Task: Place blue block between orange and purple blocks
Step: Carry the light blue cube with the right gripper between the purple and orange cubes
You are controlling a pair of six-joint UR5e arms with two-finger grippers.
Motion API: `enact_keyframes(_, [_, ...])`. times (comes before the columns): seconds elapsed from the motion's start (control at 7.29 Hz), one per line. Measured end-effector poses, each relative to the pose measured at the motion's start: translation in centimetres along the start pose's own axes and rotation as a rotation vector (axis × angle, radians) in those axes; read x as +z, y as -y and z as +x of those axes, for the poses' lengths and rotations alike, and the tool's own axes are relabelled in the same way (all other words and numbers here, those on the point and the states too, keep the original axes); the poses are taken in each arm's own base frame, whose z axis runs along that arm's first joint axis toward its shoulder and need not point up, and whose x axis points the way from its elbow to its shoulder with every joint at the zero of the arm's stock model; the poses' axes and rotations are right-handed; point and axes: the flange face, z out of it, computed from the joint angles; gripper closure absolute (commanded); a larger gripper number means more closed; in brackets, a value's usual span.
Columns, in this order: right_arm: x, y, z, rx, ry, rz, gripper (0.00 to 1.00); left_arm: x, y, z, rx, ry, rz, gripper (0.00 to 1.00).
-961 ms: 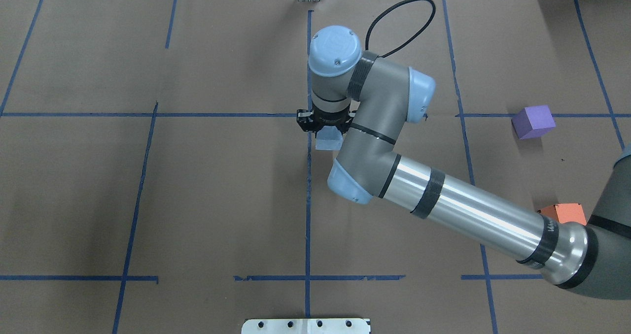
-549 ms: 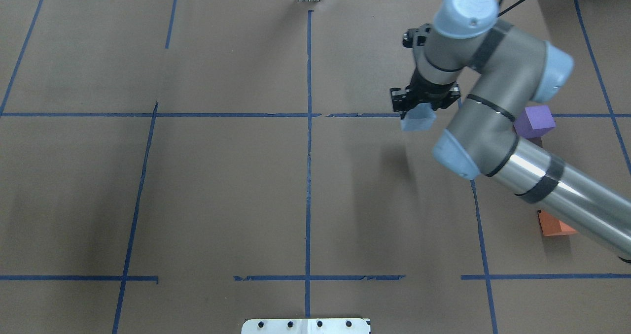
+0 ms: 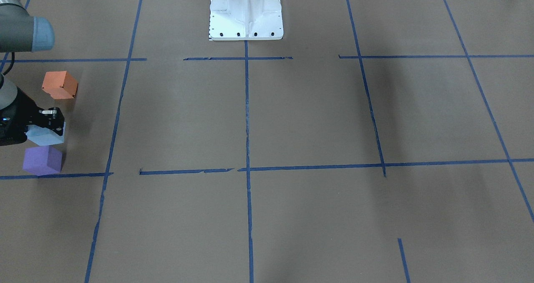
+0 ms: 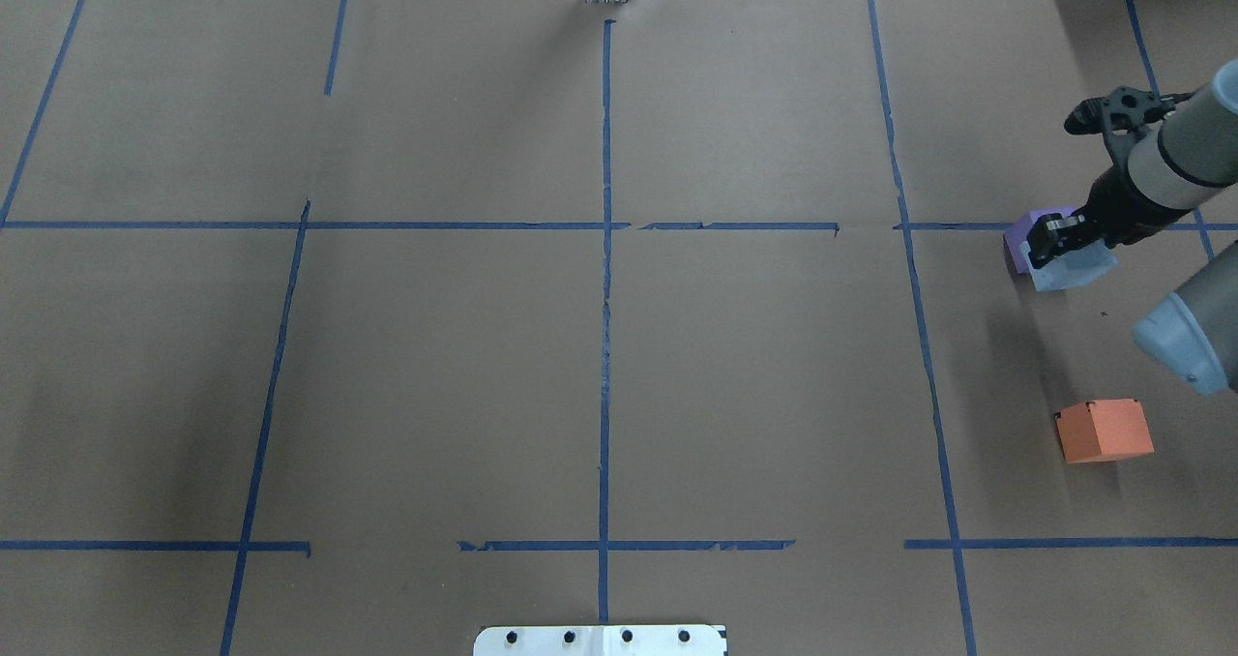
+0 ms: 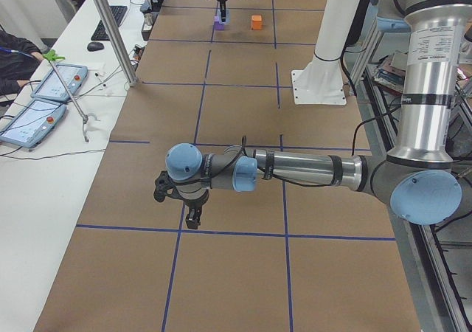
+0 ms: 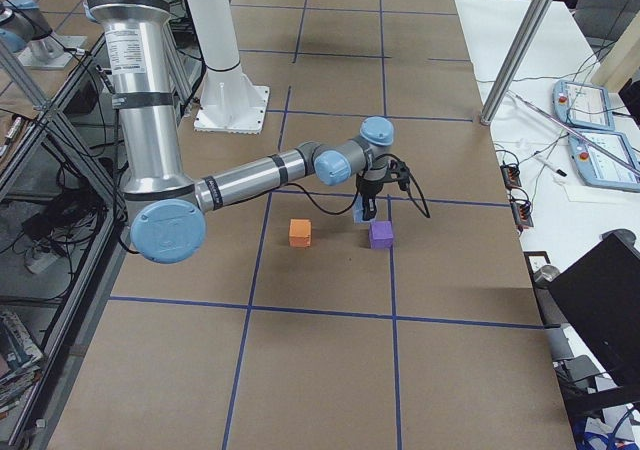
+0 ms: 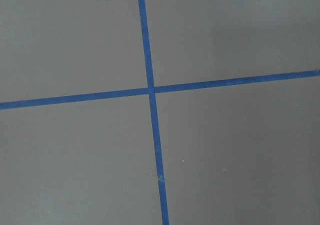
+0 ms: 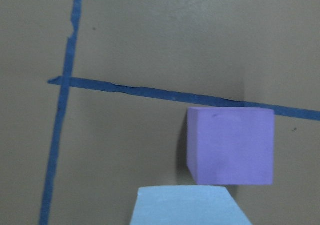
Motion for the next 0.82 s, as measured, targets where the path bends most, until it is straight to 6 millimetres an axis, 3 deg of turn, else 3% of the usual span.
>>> enact_keyframes(0.27, [1.1, -2.0, 2.3, 0.052, -0.004, -0.006, 0.76, -0.1, 0.0, 0.0, -0.004, 0.000, 0.001, 0.00])
enact_keyframes(0.69, [3.5, -3.6, 1.1, 0.108, 0.019, 0.005, 0.74, -0.1, 0.0, 0.1, -0.004, 0.000, 0.002, 0.00])
enact_keyframes(0.82, [4.6, -4.2, 1.0, 0.107, 0.016, 0.006, 0.63, -0.1, 0.0, 0.0, -0.004, 0.000, 0.002, 0.00])
